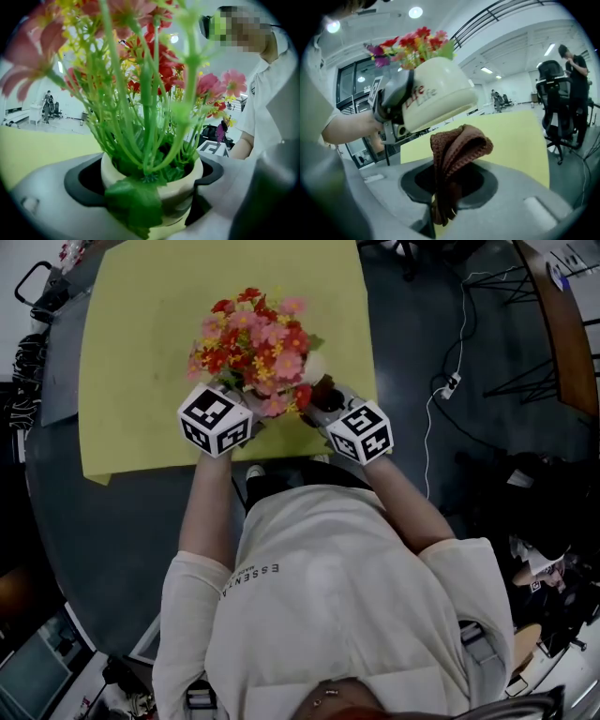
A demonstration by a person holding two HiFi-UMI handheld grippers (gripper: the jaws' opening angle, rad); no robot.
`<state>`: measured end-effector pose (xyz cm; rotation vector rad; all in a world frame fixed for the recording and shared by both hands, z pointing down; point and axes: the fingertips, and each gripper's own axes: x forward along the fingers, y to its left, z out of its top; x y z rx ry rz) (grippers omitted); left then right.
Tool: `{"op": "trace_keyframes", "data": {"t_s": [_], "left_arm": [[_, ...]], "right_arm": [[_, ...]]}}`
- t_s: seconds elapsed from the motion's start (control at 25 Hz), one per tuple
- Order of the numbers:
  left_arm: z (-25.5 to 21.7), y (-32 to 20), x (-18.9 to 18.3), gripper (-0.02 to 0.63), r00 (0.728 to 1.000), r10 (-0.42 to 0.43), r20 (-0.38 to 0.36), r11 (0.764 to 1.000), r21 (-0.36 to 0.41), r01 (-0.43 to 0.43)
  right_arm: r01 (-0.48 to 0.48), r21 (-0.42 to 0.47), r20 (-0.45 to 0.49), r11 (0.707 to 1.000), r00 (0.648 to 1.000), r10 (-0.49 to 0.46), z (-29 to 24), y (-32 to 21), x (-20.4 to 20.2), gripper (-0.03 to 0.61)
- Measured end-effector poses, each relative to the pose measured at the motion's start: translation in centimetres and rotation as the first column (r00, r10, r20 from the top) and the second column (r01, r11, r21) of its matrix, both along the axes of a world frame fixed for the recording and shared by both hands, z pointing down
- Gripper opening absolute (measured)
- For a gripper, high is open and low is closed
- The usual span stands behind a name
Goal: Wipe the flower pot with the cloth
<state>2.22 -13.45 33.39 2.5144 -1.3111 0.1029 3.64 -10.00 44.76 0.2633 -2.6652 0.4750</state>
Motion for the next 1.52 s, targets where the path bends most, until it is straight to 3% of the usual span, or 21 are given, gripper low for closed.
{"op": "trace_keyframes", "data": {"t_s": [0.12,0.24,0.36,0.6,0.8,1.2,1.36,1.52], "left_arm": [[-1.4,-0.3,1.6,0.568,0.998,0.059,-0.029,0.998,0.003,-0.059],[-2.2,-0.2,2.7,0.568,0.993,0.116,-0.024,0.993,0.004,-0.116],[-3.0,-0.1,3.0,0.566,0.990,0.142,-0.018,0.990,0.012,-0.142],[-4.2,-0.6,3.7,0.568,0.987,0.143,-0.079,0.989,0.044,-0.140],[-4.5,-0.7,4.1,0.568,0.985,0.132,-0.115,0.990,0.060,-0.126],[-3.3,-0.9,3.5,0.568,0.991,0.107,-0.083,0.994,0.039,-0.104],[-1.4,-0.2,2.5,0.568,0.996,0.093,0.004,0.996,0.018,-0.093],[1.5,0.6,1.9,0.568,0.988,0.092,0.125,0.996,-0.010,-0.091]], "right_arm": [[-0.107,0.043,0.030,0.993,0.994,0.105,-1.9,-4.1,1.6,0.060],[-0.146,0.095,0.084,0.985,0.987,0.138,-4.0,-5.6,1.6,0.061],[-0.121,0.120,0.153,0.985,0.983,0.102,-5.8,-4.8,0.5,0.061],[-0.048,0.147,0.271,0.988,0.962,0.007,-7.9,-2.3,-0.5,0.061],[0.018,0.132,0.321,0.991,0.945,-0.060,-8.0,-0.1,-0.3,0.061],[0.164,0.111,0.285,0.980,0.939,-0.190,-6.1,3.0,-0.2,0.061],[0.109,0.091,0.218,0.990,0.968,-0.127,-4.0,1.8,1.3,0.061],[-0.035,0.052,0.132,0.998,0.991,0.028,-1.7,-1.6,4.3,0.061]]}}
